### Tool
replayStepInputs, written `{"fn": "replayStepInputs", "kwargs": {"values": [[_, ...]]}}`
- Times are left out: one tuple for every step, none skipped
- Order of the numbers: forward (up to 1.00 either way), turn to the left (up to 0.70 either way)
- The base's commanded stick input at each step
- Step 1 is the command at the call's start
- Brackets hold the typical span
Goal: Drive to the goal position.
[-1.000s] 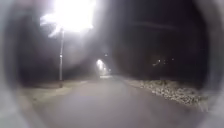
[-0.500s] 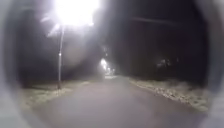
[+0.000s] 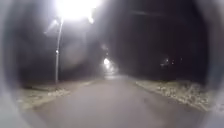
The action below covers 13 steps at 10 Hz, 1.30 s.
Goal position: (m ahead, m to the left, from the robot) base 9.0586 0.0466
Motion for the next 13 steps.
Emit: {"fn": "replayStepInputs", "kwargs": {"values": [[1.00, 0.19], [1.00, 0.14], [1.00, 0.09], [1.00, 0.07], [1.00, 0.06], [1.00, 0.05], [1.00, 0.03], [1.00, 0.02], [1.00, 0.01], [1.00, 0.00], [1.00, 0.00], [1.00, 0.00], [1.00, 0.00]]}}
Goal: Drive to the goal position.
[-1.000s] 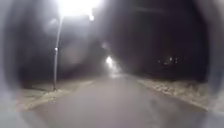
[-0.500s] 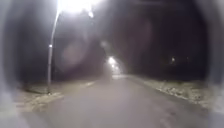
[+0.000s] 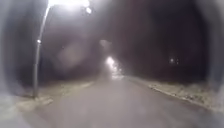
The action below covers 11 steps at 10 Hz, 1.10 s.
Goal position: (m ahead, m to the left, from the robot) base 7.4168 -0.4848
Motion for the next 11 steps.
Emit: {"fn": "replayStepInputs", "kwargs": {"values": [[1.00, 0.00], [1.00, -0.01], [1.00, -0.02], [1.00, -0.03], [1.00, -0.03], [1.00, -0.01], [1.00, 0.00], [1.00, 0.00], [1.00, 0.00], [1.00, 0.00], [1.00, 0.00]]}}
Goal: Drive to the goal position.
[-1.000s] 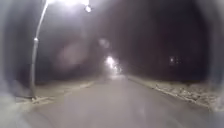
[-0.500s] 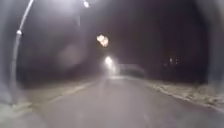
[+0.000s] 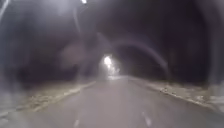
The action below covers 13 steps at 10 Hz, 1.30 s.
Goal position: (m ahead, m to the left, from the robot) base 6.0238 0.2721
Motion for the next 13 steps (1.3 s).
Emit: {"fn": "replayStepInputs", "kwargs": {"values": [[1.00, 0.00], [1.00, 0.00], [1.00, 0.00], [1.00, 0.00], [1.00, 0.00], [1.00, 0.00], [1.00, 0.00], [1.00, 0.00], [1.00, 0.00], [1.00, 0.00], [1.00, 0.00], [1.00, 0.00], [1.00, 0.00]]}}
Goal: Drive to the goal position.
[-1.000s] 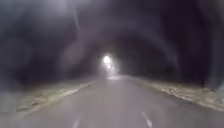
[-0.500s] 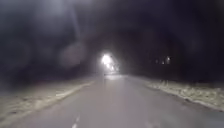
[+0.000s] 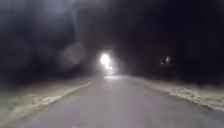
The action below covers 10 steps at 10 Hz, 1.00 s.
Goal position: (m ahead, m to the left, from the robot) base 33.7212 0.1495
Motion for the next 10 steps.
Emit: {"fn": "replayStepInputs", "kwargs": {"values": [[1.00, 0.00], [1.00, 0.00], [1.00, 0.00], [1.00, 0.00], [1.00, 0.00], [1.00, 0.00], [1.00, 0.00], [1.00, 0.00], [1.00, 0.00], [1.00, 0.00]]}}
